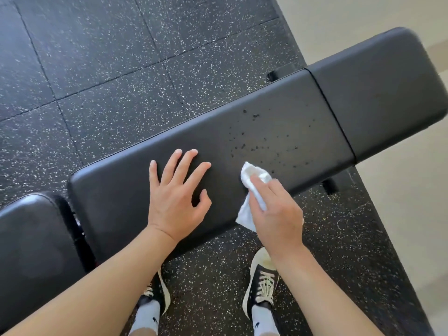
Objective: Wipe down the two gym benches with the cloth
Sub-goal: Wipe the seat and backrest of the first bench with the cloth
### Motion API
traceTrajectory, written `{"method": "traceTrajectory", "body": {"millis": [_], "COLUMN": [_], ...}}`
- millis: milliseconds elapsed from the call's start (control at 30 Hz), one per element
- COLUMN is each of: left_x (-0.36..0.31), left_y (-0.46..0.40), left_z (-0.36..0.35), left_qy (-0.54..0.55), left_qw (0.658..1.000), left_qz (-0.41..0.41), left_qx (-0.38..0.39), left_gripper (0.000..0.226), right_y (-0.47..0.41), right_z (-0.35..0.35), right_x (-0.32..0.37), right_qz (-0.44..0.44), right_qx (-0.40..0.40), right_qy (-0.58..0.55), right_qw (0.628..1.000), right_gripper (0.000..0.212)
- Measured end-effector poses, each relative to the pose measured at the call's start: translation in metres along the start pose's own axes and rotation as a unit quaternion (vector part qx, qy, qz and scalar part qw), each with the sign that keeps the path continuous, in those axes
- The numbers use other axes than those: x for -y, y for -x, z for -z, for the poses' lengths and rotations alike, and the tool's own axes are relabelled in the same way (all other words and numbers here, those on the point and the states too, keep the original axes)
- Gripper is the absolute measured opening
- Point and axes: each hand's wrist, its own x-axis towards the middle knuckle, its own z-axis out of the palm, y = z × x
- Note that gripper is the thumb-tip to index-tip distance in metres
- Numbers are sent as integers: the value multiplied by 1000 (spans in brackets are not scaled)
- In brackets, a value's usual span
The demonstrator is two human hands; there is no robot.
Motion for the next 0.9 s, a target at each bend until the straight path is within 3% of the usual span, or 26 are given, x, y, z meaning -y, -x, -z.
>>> {"method": "traceTrajectory", "body": {"millis": [300, 667, 900], "left_x": [-7, -8, -7], "left_y": [-2, -1, -2], "left_z": [0, -1, -1], "left_qy": [-41, -47, -51], "left_qw": [998, 998, 998], "left_qz": [24, 21, 19], "left_qx": [33, 31, 41], "left_gripper": [66, 66, 66], "right_y": [-111, 16, -45], "right_z": [-36, 6, -14], "right_x": [82, -24, 23], "right_qz": [35, 118, 73], "right_qx": [15, 33, -13], "right_qy": [-35, -27, -32], "right_qw": [999, 992, 997], "right_gripper": [15, 30, 27]}}
